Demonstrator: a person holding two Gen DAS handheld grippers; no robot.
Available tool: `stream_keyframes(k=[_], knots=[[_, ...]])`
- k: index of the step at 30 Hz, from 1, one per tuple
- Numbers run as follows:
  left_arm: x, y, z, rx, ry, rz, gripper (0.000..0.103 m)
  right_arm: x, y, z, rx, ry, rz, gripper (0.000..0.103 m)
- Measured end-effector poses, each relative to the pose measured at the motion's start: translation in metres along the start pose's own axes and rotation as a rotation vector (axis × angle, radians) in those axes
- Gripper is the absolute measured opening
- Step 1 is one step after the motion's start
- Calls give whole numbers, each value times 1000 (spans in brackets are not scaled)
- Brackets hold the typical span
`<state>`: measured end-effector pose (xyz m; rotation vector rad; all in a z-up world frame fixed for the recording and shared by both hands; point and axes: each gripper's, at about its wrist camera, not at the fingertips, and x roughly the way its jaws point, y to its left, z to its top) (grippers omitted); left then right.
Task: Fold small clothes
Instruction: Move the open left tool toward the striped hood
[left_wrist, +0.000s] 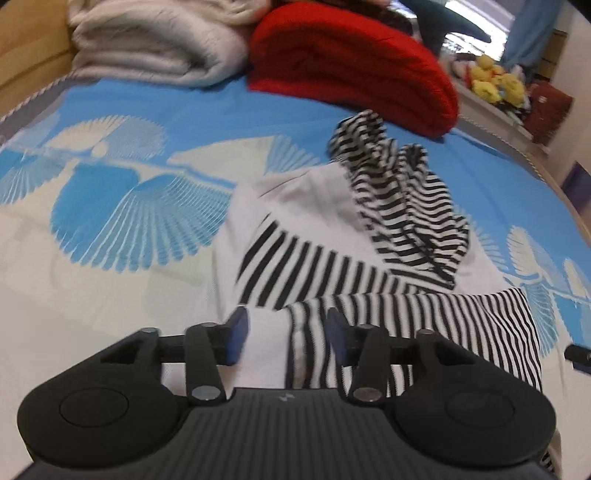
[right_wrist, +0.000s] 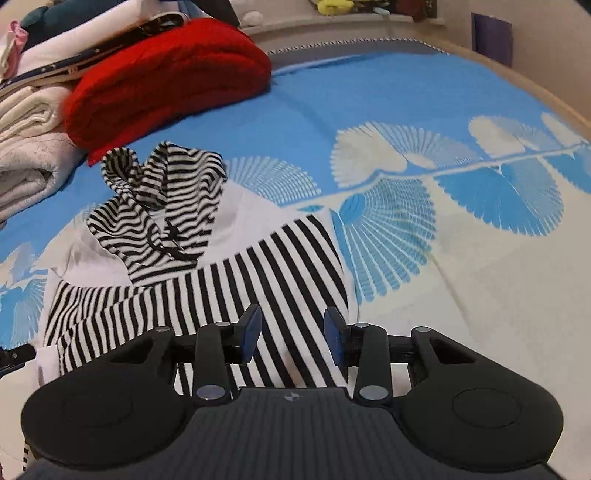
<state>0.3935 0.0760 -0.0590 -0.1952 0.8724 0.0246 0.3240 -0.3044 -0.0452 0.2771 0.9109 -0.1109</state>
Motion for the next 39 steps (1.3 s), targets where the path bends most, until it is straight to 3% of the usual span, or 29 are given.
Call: stream_keyframes(k=[7,13,17,21,24,26,32,33,35,39], knots=[[-4,-12,0,69,-95,-16,70,-3,-1,7,7,-16,21,47],[-7,-20,-1,125,-145,-31,70,-11,-3,14,-20,-48,66,56],[-8,-25,-1,143,-169,-50,70,-16,-4,19,-43,-75,69,56],[-5,-33,-5,193,-189,-17,68,-15,-5,22,-42,-69,66,56],[3,-37,1,202,-166,-1,53,-11,-8,24,-25,-49,42,56],[12,-39,19,168,-151,-30,42,-6,-10,26,-13,-26,27,56],[60,-83,106,203,-204,-61,41,-4,-20,32,4,-24,16,53],[75,-92,121,192,-193,-56,43,-4,-22,33,11,-26,17,51],[104,-109,149,184,-179,-32,46,-4,-25,36,20,-28,29,36],[161,-146,185,267,-204,89,69,-3,-28,38,30,-27,38,21]])
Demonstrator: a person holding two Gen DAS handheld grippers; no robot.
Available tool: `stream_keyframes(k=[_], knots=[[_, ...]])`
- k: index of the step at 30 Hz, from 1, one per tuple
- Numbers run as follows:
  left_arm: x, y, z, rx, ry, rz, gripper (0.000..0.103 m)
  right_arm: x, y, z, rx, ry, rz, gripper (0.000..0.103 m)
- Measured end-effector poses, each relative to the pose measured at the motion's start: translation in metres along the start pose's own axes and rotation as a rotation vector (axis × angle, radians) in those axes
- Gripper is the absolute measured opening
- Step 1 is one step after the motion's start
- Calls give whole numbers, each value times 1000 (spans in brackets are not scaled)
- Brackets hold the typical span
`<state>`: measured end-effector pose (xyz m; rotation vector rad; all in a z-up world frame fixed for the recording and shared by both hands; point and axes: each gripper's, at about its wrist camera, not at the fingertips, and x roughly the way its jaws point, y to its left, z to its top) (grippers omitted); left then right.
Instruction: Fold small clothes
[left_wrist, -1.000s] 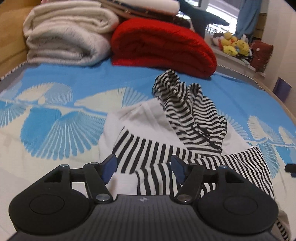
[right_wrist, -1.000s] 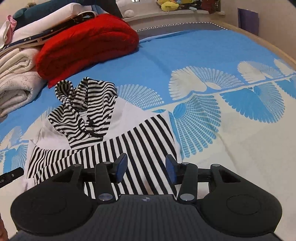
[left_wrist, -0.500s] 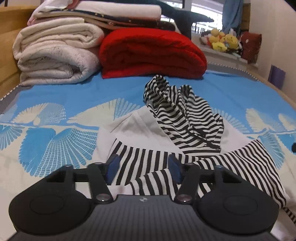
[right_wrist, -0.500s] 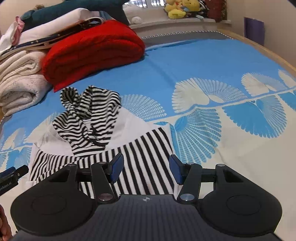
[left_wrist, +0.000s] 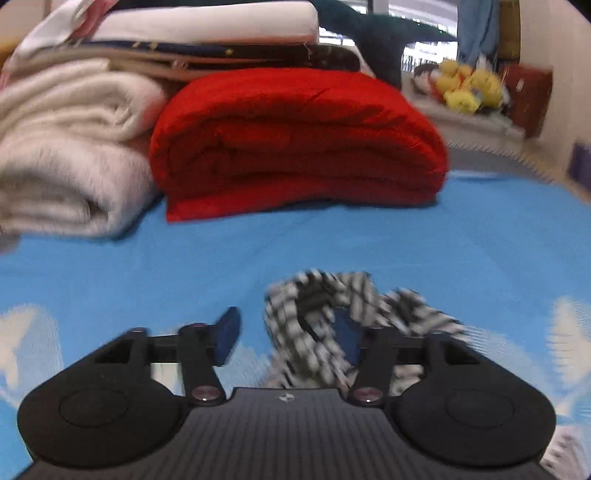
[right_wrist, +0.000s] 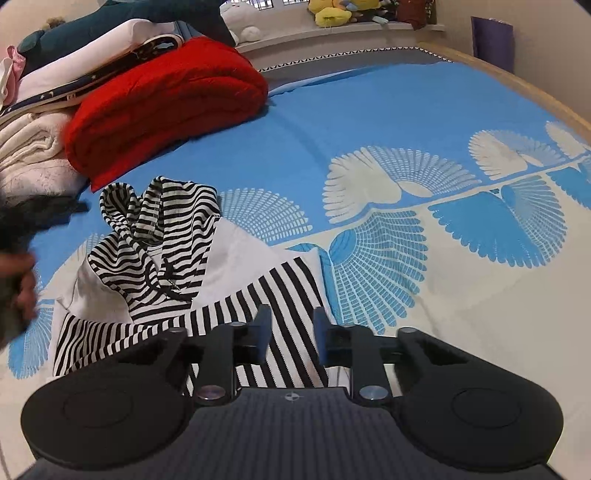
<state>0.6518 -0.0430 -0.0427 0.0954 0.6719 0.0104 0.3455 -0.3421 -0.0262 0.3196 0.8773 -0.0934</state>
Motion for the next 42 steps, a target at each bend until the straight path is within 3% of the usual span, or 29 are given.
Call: stream_keyframes(k=[3,5,6,7,8,9,11,13,17,19,21,23,25,27,30,32,35,37,40,42], knots=[[42,-17,11,78,48,5,70,2,-2,1,13,5,6,16],[58,-25,12,144,39,44,66,4,-4,1,20,10,5,15],[64,-27,13,170,39,53,54,5,-4,2,23,13,7,15],[69,-28,13,185,48,48,24,5,-5,2,23,14,7,15],[70,-28,12,193,61,32,6,6,-6,3,24,15,2,15],[66,-27,12,193,61,15,5,6,-7,3,27,16,0,15],[40,-21,5,187,-11,-44,4,7,-10,5,41,17,-6,15],[-5,-9,-11,143,-64,-162,4,5,-14,8,61,11,-12,15],[-130,19,-77,150,-125,-339,4,-1,-21,13,116,-16,-15,15],[-191,36,-128,173,-66,-420,4,-3,-23,14,138,-27,-11,16],[-232,50,-179,191,73,-475,7,-6,-22,12,152,-30,-1,16],[-256,70,-218,159,236,-466,8,-8,-21,10,160,-28,15,16],[-269,90,-227,49,285,-449,11,-11,-18,8,160,-30,26,16],[-272,107,-216,-90,261,-407,13,-13,-13,6,159,-28,53,17],[-254,120,-196,-311,223,-358,20,-12,-5,3,168,-8,109,21],[-228,115,-190,-417,251,-363,24,-6,1,1,172,19,151,22],[-193,103,-200,-485,312,-385,26,6,8,-3,182,74,194,26],[-175,94,-211,-507,404,-327,28,16,13,-5,179,105,198,32],[-155,91,-218,-561,472,-319,28,32,19,-8,192,148,203,44],[-149,89,-219,-570,500,-329,28,45,21,-10,213,179,204,45]])
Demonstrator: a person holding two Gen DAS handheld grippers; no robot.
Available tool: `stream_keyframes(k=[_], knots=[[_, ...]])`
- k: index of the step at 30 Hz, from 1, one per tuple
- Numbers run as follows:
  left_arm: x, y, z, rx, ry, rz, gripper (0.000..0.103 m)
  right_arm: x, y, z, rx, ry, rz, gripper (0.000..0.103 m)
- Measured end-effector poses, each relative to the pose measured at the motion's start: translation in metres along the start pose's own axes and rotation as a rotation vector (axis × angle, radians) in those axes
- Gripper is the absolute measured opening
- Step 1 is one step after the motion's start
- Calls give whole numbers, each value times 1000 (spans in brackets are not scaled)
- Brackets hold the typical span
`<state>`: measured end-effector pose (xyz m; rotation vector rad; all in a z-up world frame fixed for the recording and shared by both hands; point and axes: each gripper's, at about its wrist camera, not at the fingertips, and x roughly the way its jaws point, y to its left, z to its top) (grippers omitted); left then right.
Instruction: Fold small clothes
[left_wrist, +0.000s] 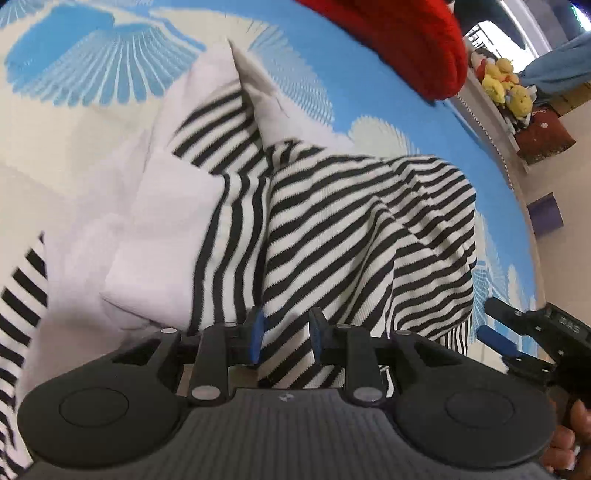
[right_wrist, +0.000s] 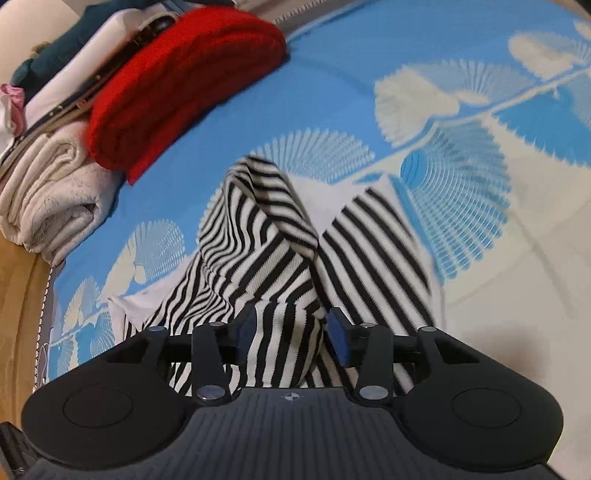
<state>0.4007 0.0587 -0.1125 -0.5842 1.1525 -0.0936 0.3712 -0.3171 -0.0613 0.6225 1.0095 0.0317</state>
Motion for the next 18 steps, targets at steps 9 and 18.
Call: stream_keyframes(k=[9,18], knots=[[6,1,7,33,11,46,2,32,-5,-9,53,68,22,11],[-63,5,39,55,-370,-74,1,-30,24,-13,-98,-84,227,1]])
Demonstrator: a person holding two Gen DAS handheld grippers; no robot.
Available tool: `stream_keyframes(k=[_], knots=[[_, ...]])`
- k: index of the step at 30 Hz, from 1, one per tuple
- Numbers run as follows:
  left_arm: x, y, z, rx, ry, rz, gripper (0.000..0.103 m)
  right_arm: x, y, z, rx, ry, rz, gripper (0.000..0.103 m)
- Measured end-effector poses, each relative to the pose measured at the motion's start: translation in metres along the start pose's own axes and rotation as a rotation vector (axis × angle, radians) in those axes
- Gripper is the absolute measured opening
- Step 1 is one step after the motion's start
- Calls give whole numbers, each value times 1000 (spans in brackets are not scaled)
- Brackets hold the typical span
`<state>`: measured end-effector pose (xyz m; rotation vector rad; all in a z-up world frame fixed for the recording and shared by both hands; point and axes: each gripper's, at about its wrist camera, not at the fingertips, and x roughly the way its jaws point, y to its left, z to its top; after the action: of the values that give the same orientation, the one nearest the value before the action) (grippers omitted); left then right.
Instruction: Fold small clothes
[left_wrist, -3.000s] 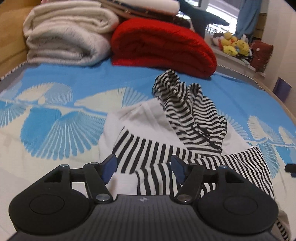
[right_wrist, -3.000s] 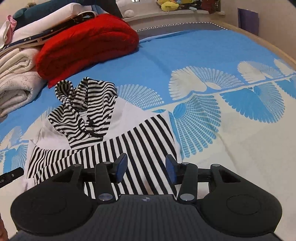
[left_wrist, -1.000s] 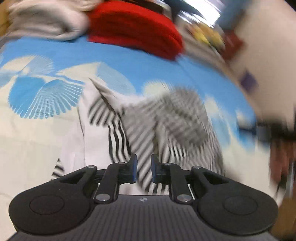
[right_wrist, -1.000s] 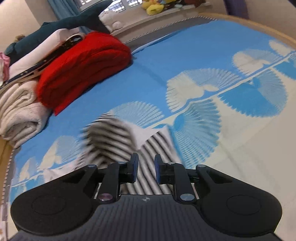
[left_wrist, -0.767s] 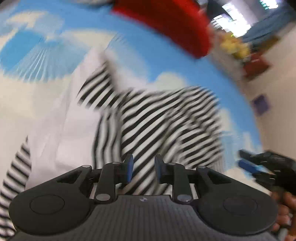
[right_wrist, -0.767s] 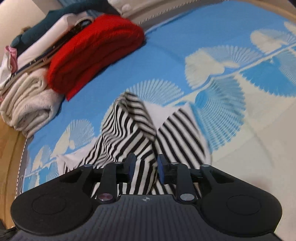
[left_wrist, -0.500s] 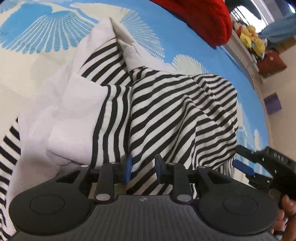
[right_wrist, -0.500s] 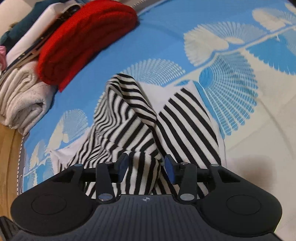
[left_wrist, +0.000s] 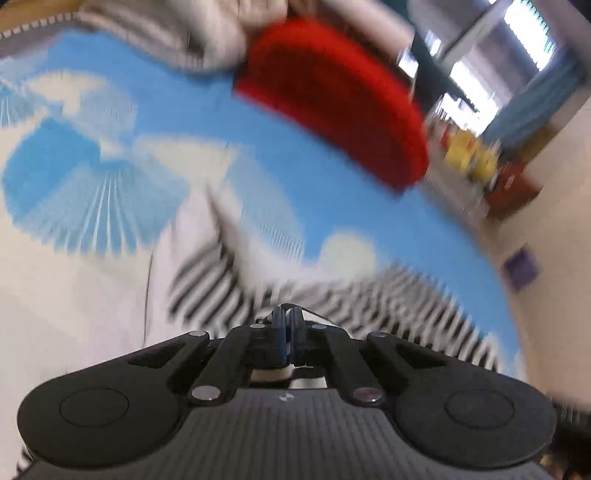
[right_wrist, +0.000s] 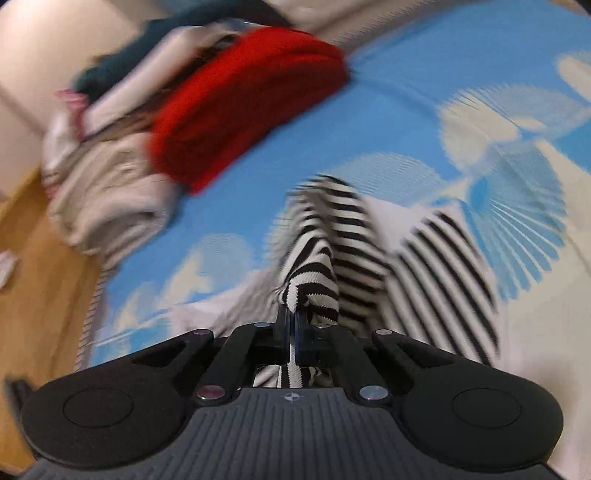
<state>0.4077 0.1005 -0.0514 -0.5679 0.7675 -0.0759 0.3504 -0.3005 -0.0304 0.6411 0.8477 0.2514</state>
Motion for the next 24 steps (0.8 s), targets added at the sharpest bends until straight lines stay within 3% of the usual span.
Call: stream_keyframes(k=[2,3,5,7,8,9,12,13,14,17,20,24], knots=[[-10,5,7,7,-62,4,1,-11,11,-6,-82,54,72,1],[-12,9,9,3,-69,14,1,-11,16,-11,-132,130,92,1],[-6,19,8,-21,-1,55,2,-2,21,-33,-235,334,112,1],[7,30,2,-65,106,93,4,3,21,-50,-301,403,53,1],[8,35,-1,-101,124,102,4,5,20,-53,-313,410,25,2],[7,39,-4,-134,137,100,9,4,18,-52,-309,404,19,5],[2,39,-8,-195,169,68,43,-4,9,-31,-240,316,27,8],[2,37,-10,-212,180,57,46,-7,5,-22,-207,280,24,17],[2,35,-12,-225,194,41,46,-12,0,-14,-176,238,15,29],[10,27,-23,-243,251,15,52,-14,-12,3,-106,130,-71,49],[25,23,-38,-251,322,35,52,-3,-31,8,-27,108,-121,49],[37,33,-46,-293,341,90,52,22,-52,10,62,122,-164,49]])
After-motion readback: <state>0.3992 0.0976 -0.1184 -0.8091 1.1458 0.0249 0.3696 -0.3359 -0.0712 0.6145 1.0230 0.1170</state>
